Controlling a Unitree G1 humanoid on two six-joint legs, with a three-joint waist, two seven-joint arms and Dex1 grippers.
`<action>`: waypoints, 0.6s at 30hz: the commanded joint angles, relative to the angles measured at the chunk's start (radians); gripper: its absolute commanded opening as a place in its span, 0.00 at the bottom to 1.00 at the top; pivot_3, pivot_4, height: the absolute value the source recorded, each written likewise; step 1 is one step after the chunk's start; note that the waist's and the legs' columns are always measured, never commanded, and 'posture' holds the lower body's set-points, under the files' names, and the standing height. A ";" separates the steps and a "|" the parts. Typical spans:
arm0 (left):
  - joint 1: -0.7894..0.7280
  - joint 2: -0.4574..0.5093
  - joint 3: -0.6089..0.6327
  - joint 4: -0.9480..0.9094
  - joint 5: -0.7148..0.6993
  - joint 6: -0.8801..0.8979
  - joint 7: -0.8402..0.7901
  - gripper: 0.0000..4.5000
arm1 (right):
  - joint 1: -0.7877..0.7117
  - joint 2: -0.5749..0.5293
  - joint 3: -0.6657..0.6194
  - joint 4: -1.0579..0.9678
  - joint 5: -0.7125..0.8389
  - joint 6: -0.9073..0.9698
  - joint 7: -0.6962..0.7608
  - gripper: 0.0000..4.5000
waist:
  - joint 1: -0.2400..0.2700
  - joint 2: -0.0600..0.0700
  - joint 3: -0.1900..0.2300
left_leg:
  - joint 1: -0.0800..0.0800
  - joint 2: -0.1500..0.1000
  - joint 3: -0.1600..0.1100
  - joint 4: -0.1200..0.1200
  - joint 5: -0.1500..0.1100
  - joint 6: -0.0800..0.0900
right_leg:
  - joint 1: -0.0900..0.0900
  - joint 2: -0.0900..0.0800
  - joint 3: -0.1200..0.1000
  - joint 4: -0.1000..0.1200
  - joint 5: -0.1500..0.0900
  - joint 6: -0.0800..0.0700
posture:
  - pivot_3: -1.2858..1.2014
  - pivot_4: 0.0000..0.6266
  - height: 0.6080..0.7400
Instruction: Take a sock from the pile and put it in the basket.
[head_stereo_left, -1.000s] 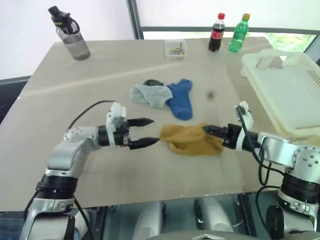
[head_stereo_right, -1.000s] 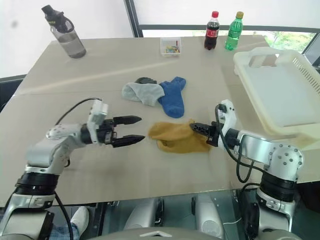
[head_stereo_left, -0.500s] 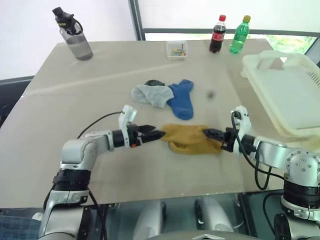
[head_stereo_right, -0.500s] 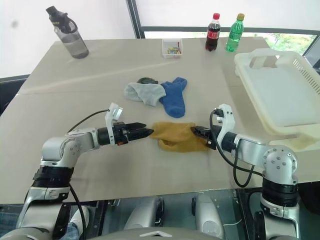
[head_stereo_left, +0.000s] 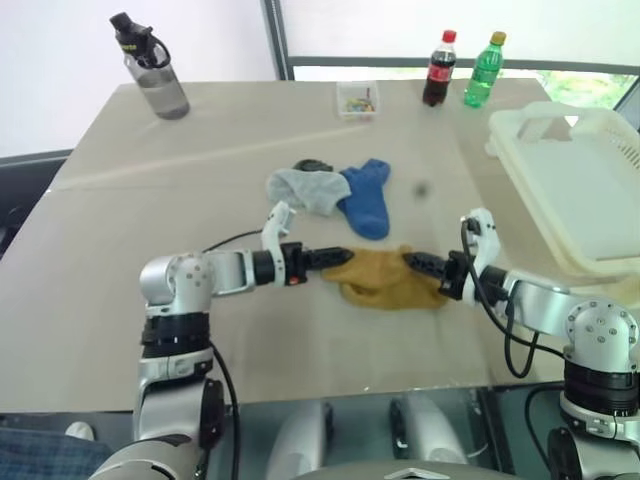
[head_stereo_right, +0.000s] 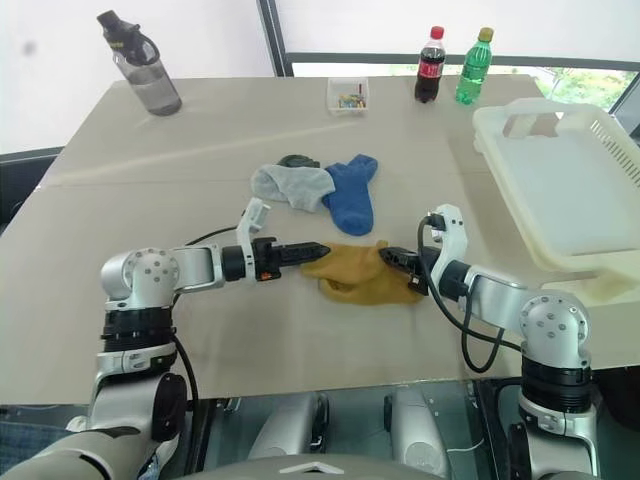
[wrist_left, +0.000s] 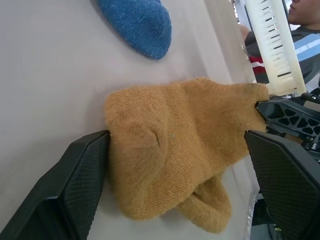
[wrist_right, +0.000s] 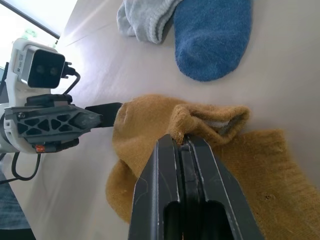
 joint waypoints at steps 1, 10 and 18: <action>0.016 -0.013 -0.032 0.028 0.012 0.035 0.026 1.00 | 0.002 -0.005 -0.001 -0.042 0.022 -0.024 0.003 0.01 | 0.002 0.000 0.000 | 0.000 0.000 0.000 0.000 0.000 0.000 | 0.000 0.000 0.000 0.000 0.000 0.000 | 0.52 0.24 1.00; 0.030 0.010 0.007 0.014 -0.015 -0.007 -0.008 0.21 | 0.016 -0.007 0.005 -0.045 0.020 -0.041 0.000 0.00 | 0.008 0.000 0.000 | -0.001 0.000 0.000 0.000 0.000 0.000 | -0.001 0.000 0.000 -0.001 0.000 0.000 | 0.52 0.24 1.00; 0.060 -0.012 0.107 -0.055 -0.141 0.016 -0.053 0.01 | 0.013 -0.018 0.000 -0.040 0.033 -0.046 0.009 0.00 | 0.010 0.000 0.000 | -0.001 0.001 0.000 0.000 0.000 0.000 | -0.001 0.000 0.000 -0.001 0.000 0.000 | 0.52 0.24 1.00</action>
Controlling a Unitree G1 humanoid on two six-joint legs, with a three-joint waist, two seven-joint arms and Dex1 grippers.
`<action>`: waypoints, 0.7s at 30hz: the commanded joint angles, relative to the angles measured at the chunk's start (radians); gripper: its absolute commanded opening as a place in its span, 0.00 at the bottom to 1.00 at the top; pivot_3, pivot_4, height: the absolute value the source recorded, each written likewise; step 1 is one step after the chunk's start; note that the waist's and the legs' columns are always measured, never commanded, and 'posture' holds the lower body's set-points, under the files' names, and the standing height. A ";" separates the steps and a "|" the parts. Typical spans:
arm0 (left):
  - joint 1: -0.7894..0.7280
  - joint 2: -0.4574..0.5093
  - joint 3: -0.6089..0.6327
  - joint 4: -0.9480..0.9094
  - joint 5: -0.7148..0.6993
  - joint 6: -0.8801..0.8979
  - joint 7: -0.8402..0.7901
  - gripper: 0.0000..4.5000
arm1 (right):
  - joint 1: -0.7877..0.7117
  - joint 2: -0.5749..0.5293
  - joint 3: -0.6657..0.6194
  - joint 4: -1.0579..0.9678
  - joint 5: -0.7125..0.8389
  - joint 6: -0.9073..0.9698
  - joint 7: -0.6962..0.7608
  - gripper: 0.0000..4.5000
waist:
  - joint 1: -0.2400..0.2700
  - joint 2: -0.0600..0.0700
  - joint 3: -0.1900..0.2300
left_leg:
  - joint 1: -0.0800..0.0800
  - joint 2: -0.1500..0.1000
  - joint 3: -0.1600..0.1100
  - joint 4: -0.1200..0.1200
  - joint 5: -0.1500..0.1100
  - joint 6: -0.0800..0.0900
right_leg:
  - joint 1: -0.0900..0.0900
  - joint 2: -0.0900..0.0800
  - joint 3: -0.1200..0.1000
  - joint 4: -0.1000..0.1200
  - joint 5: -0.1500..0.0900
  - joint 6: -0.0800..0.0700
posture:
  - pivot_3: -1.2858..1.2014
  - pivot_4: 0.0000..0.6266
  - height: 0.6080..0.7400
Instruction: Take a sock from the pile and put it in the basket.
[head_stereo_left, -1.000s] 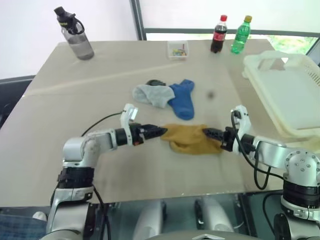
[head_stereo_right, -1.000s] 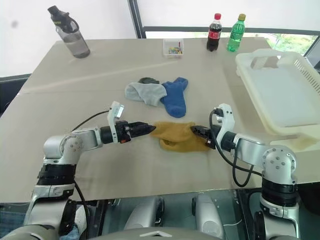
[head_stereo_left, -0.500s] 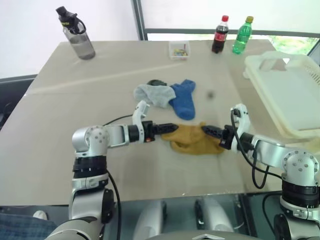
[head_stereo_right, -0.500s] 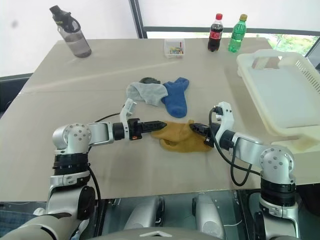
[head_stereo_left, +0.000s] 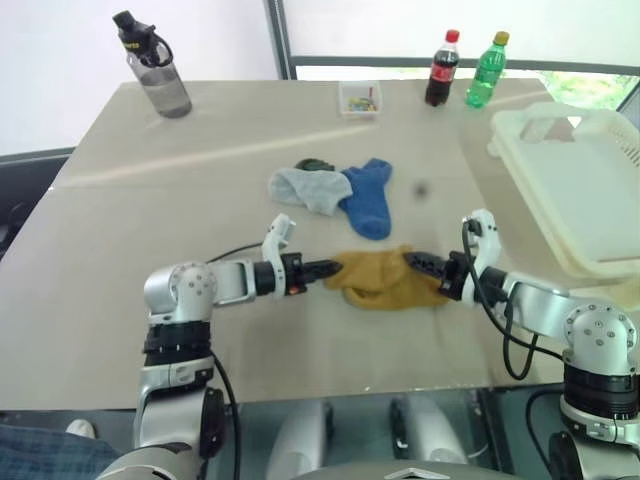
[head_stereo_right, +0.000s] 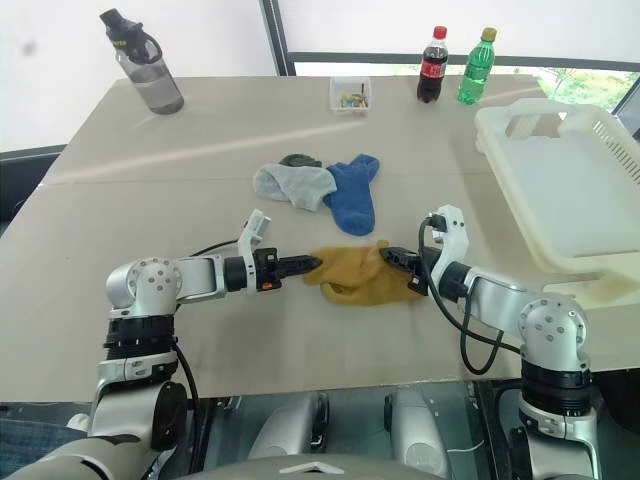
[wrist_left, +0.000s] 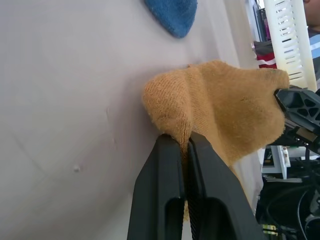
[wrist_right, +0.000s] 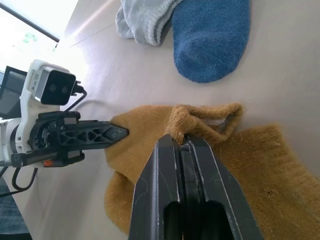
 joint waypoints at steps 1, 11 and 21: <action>0.000 -0.008 0.064 -0.072 -0.095 0.023 -0.026 0.01 | -0.004 -0.018 -0.019 -0.037 0.042 -0.018 0.012 0.00 | 0.000 0.000 0.000 | 0.000 0.000 0.000 0.000 0.000 0.000 | 0.000 0.000 0.000 0.000 0.000 0.000 | 0.52 0.24 1.00; 0.045 -0.081 0.133 -0.167 -0.227 0.117 0.071 0.01 | 0.061 -0.138 -0.106 -0.079 0.232 -0.053 0.016 0.00 | 0.002 0.000 0.000 | -0.001 0.000 0.000 0.000 0.000 0.000 | 0.000 0.000 0.000 -0.001 0.000 0.000 | 0.52 0.24 1.00; 0.123 -0.163 0.132 -0.244 -0.265 0.113 0.171 0.01 | 0.167 -0.243 -0.098 -0.109 0.329 -0.131 -0.027 0.00 | 0.003 -0.001 0.001 | 0.000 0.000 0.000 0.001 0.000 0.000 | 0.000 0.000 0.000 -0.001 0.000 0.000 | 0.52 0.24 1.00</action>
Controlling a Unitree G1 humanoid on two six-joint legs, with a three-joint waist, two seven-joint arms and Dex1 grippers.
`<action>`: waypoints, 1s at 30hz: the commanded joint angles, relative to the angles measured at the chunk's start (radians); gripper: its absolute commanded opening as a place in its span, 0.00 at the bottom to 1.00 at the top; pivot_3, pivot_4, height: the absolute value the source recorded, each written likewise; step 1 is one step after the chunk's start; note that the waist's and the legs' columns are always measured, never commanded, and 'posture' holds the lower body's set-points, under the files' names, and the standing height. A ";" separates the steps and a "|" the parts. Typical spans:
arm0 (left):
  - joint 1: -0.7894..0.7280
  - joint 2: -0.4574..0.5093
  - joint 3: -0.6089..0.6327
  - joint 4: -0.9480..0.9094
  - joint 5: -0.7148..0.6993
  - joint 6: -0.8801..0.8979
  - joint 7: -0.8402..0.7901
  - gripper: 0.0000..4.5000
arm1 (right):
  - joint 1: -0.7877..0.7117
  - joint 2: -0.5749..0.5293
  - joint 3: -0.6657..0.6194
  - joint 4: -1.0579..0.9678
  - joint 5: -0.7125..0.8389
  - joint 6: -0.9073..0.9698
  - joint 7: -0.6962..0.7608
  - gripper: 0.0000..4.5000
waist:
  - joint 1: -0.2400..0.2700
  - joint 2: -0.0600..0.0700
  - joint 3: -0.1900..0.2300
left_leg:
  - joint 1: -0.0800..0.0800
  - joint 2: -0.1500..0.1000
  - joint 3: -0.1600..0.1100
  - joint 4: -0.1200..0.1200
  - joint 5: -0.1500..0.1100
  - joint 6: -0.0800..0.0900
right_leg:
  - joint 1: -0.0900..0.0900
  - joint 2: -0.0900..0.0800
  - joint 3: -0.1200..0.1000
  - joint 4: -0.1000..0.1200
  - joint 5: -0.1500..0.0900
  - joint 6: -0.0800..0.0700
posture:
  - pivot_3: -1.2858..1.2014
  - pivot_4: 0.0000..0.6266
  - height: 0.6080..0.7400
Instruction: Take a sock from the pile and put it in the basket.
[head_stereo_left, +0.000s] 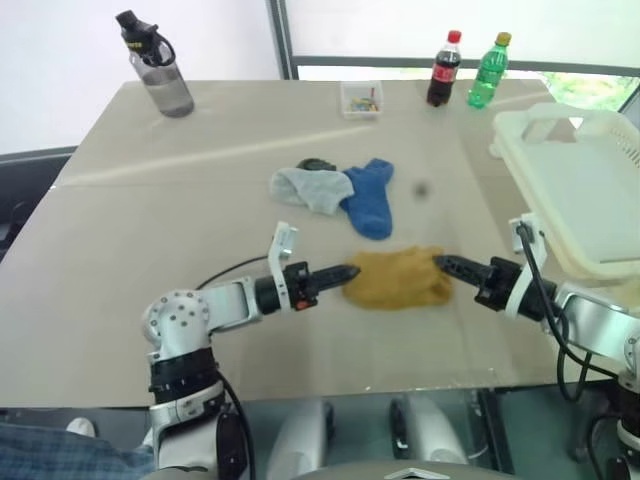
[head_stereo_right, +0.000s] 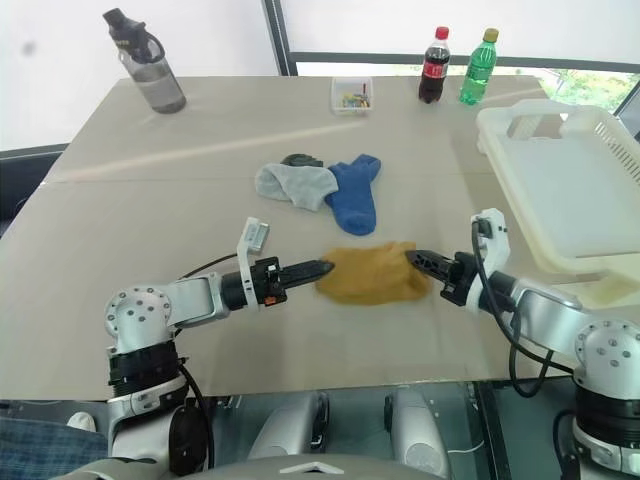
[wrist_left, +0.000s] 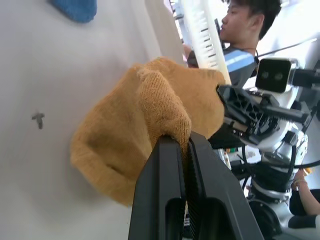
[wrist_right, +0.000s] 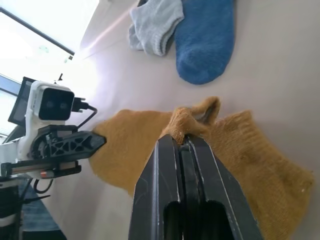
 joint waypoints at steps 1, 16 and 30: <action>0.012 -0.014 0.004 -0.045 -0.037 -0.006 0.022 0.01 | 0.015 -0.016 0.001 -0.037 0.034 -0.048 -0.024 0.00 | 0.000 0.000 0.000 | 0.000 0.000 0.000 0.000 0.000 0.000 | 0.000 0.000 0.000 0.000 0.000 0.000 | 0.52 0.24 1.00; 0.052 0.017 -0.081 -0.067 -0.016 -0.036 0.059 0.01 | 0.042 -0.025 0.071 -0.006 0.017 -0.103 -0.078 0.00 | 0.000 0.000 0.000 | 0.000 0.000 0.000 0.000 0.000 0.000 | 0.000 0.000 0.000 0.000 0.000 0.000 | 0.52 0.24 1.00; 0.062 0.007 -0.126 -0.071 -0.034 -0.120 0.056 0.01 | 0.035 -0.022 0.066 -0.003 -0.016 -0.139 -0.066 0.00 | 0.001 0.000 0.000 | -0.001 0.000 0.001 0.000 0.000 0.000 | 0.000 0.000 0.001 -0.001 0.000 0.000 | 0.52 0.24 1.00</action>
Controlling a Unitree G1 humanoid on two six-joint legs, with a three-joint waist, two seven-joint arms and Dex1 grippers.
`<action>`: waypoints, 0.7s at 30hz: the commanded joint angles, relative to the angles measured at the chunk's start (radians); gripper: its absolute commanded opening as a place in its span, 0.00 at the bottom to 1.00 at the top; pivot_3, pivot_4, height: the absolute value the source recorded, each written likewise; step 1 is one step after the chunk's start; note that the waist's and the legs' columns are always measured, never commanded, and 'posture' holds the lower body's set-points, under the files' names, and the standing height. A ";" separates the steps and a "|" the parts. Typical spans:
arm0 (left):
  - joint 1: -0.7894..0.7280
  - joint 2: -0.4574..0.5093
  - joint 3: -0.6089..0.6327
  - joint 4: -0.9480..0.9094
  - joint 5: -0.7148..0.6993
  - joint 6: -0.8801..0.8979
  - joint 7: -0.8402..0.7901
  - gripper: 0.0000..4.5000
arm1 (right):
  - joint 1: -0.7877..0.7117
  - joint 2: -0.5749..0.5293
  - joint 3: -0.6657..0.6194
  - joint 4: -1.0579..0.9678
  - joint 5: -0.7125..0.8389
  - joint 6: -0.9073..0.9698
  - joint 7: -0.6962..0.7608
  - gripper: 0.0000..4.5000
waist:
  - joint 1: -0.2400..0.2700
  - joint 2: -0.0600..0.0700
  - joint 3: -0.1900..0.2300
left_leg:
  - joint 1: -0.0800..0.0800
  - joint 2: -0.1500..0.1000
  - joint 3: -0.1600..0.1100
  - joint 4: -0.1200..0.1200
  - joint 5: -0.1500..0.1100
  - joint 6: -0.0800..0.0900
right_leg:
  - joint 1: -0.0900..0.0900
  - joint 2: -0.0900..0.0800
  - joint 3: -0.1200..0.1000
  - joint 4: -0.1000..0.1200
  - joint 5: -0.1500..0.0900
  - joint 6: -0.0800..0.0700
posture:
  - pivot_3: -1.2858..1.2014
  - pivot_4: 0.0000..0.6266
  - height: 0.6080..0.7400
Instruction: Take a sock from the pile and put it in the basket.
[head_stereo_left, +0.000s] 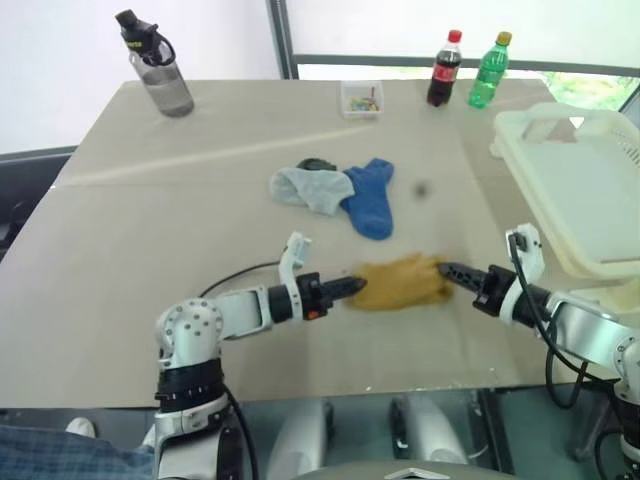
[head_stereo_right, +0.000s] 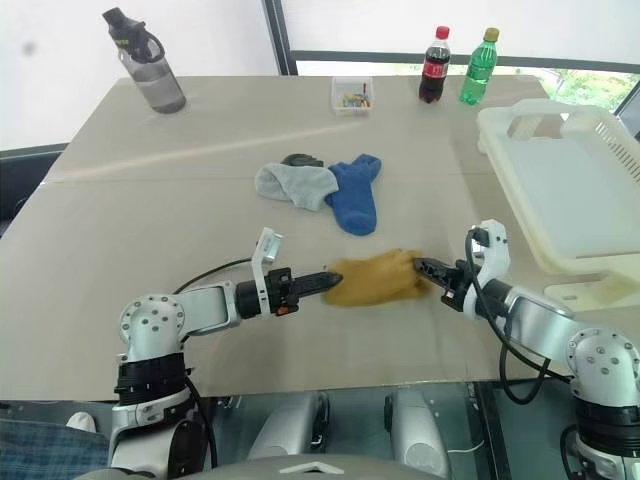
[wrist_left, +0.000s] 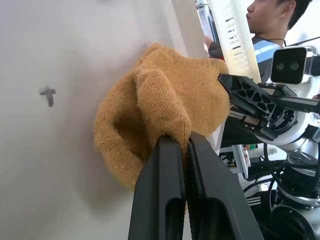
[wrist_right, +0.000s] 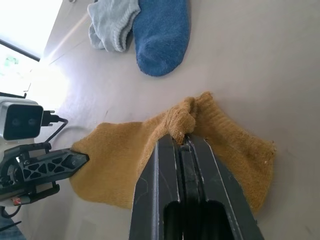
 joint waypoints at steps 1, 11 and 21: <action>0.007 -0.001 -0.014 -0.041 -0.020 -0.030 -0.012 0.01 | -0.007 -0.009 -0.014 -0.015 0.006 -0.021 0.014 0.00 | 0.000 0.000 0.000 | 0.000 0.000 0.000 0.000 0.000 0.000 | 0.000 0.000 0.000 0.000 0.000 0.000 | 0.52 0.24 1.00; 0.024 0.011 -0.032 -0.034 -0.023 -0.050 -0.010 0.00 | 0.011 -0.030 -0.007 0.010 -0.071 -0.003 0.024 0.64 | 0.000 0.000 0.000 | 0.000 0.000 0.000 0.000 0.000 0.000 | 0.000 0.000 0.000 0.000 0.000 0.000 | 0.52 0.24 1.00; 0.026 0.009 -0.045 -0.027 -0.022 -0.068 -0.014 0.00 | 0.010 -0.047 -0.120 -0.027 -0.117 -0.090 0.155 0.64 | 0.000 0.000 0.000 | 0.000 0.000 0.000 0.000 0.000 0.000 | 0.000 0.000 0.000 0.000 0.000 0.000 | 0.52 0.24 1.00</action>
